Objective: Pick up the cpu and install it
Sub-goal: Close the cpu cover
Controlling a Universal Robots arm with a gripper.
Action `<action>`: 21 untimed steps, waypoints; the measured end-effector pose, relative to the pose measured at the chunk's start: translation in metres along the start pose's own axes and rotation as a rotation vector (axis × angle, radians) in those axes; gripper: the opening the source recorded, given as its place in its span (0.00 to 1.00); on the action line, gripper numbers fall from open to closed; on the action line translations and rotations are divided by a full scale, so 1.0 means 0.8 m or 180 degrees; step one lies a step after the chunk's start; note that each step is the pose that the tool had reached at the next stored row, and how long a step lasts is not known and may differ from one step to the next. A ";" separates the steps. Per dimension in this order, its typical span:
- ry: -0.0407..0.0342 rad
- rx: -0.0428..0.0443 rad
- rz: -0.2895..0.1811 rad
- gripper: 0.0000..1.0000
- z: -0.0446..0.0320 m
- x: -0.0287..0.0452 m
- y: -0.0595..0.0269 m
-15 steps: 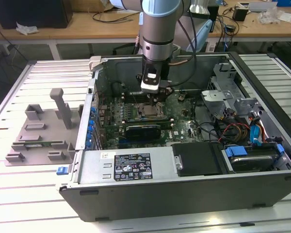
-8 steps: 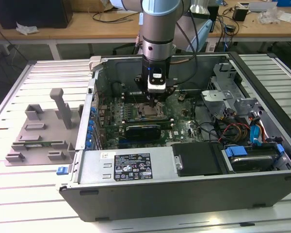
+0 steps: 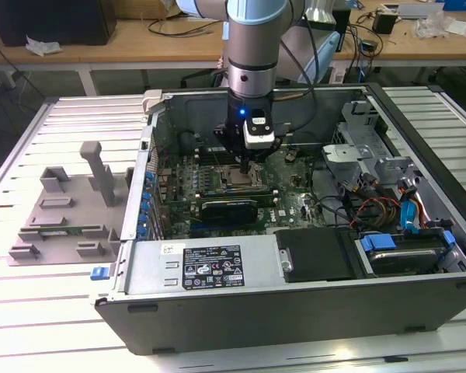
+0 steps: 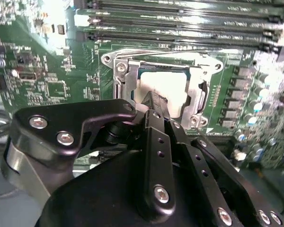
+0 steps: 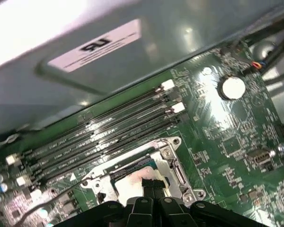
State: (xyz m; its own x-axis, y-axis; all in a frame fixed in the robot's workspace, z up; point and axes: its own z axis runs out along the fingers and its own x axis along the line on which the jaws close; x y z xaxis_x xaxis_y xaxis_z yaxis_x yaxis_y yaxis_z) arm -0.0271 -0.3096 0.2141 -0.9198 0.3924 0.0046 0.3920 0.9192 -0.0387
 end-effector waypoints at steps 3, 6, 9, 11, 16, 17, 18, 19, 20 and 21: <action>-0.0007 0.0001 -0.0188 0.11 0.0014 0.0000 0.000; -0.0015 0.0002 -0.0378 0.11 0.0030 0.0000 0.000; -0.0023 0.0003 -0.0602 0.11 0.0048 -0.0001 0.000; -0.0033 0.0004 -0.0838 0.11 0.0068 -0.0001 0.000; -0.0048 0.0006 -0.1238 0.11 0.0088 0.0000 0.000; -0.0050 0.0006 -0.1299 0.11 0.0088 -0.0001 0.000; -0.0054 0.0006 -0.1382 0.11 0.0085 -0.0001 0.000; -0.0058 0.0007 -0.1492 0.11 0.0073 0.0000 0.000; -0.0062 0.0007 -0.1595 0.11 0.0058 -0.0001 0.000; -0.0065 0.0008 -0.1670 0.11 0.0043 -0.0001 0.000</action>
State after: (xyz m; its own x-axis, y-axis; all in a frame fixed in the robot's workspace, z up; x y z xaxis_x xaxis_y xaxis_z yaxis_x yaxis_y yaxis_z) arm -0.0271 -0.3096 0.2106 -0.9926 -0.1216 0.0046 -0.1217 0.9918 -0.0387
